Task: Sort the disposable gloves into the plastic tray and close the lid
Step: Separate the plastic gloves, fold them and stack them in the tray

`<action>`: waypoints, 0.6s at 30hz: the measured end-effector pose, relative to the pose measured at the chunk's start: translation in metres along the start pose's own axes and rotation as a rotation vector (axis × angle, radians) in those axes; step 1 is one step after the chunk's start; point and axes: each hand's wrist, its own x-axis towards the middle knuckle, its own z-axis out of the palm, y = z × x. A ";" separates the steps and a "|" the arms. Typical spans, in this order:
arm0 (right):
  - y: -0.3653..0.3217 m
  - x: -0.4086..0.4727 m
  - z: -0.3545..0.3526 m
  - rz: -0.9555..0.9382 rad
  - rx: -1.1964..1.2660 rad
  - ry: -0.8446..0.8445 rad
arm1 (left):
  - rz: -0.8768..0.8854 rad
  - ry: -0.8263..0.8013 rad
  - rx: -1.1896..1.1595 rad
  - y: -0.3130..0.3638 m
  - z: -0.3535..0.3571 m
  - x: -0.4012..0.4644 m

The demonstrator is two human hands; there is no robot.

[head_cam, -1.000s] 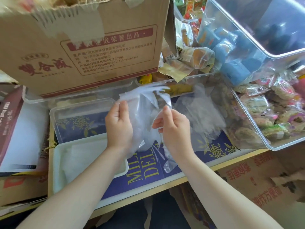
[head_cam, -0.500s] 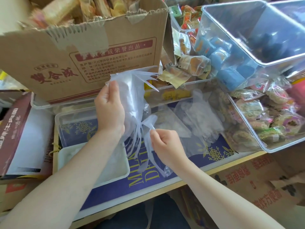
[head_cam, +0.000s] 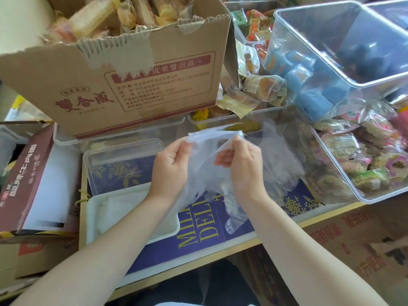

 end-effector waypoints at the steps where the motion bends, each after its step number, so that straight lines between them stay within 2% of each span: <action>1: 0.006 -0.005 0.003 0.002 -0.055 -0.047 | -0.029 -0.021 -0.028 -0.001 0.003 -0.002; 4: 0.019 -0.018 0.009 -0.008 -0.230 -0.146 | -0.130 -0.158 -0.092 -0.004 0.011 -0.010; 7: 0.021 -0.023 0.010 -0.011 -0.262 -0.194 | -0.202 -0.254 -0.151 -0.006 0.013 -0.015; 9: 0.021 -0.024 0.009 -0.027 -0.272 -0.211 | -0.211 -0.313 -0.185 -0.006 0.009 -0.014; 13: 0.025 -0.023 0.006 -0.094 -0.292 -0.245 | -0.187 -0.549 -0.223 -0.004 -0.006 -0.011; 16: 0.022 -0.022 0.003 -0.110 -0.261 -0.327 | -0.149 -0.589 -0.141 -0.005 -0.014 -0.008; 18: 0.018 -0.021 -0.001 -0.123 -0.283 -0.386 | -0.143 -0.537 -0.116 -0.005 -0.016 -0.005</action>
